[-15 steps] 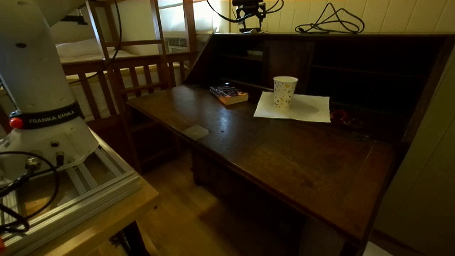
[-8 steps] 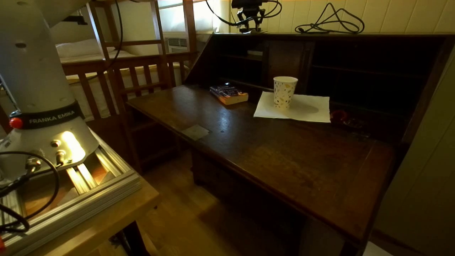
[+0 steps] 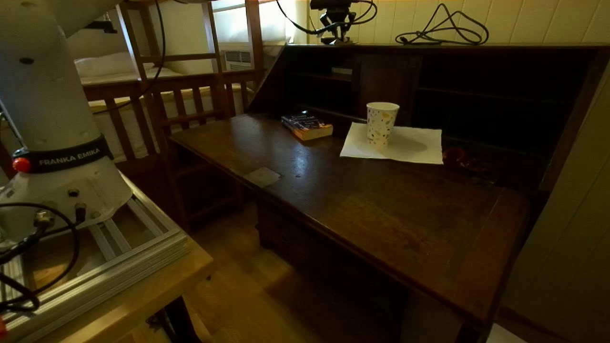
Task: Move the Sharpie to the cup
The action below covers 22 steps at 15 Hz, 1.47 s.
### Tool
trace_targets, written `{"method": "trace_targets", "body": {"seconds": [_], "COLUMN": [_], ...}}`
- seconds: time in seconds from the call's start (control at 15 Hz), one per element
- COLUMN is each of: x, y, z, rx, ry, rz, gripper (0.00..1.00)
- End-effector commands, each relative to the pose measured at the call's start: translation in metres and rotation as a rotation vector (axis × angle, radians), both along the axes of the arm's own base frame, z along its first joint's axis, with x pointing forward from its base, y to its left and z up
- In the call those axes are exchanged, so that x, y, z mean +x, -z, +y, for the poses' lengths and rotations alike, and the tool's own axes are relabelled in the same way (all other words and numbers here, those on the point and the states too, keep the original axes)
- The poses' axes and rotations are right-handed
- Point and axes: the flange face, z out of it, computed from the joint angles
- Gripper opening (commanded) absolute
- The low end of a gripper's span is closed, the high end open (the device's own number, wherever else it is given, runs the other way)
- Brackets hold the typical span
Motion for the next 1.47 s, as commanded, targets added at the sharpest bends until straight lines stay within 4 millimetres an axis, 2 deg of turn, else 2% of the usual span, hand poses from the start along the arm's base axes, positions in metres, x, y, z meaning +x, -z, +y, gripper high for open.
{"method": "trace_targets", "body": {"seconds": [0.0,0.13,0.27,0.67,0.8,1.0,1.13,1.4], "x": [-0.001,-0.007,-0.018,-0.071,-0.089,-0.111,-0.122,-0.147], "y": [-0.014,-0.038,-0.061,-0.137,-0.148,-0.138,-0.121,-0.081], "z": [0.007,0.011,0.006,-0.069,-0.088,-0.111,-0.124,-0.164], "rx": [0.011,-0.003,-0.061,-0.375,-0.446,-0.478,-0.486,-0.528], "ry": [-0.011,-0.014,-0.005,0.084,0.107,0.145,0.172,0.276], "rz": [-0.02,-0.035,-0.002,0.151,0.232,0.398,0.512,0.72], "gripper": [0.05,0.05,0.05,0.05,0.05,0.05,0.05,0.05]}}
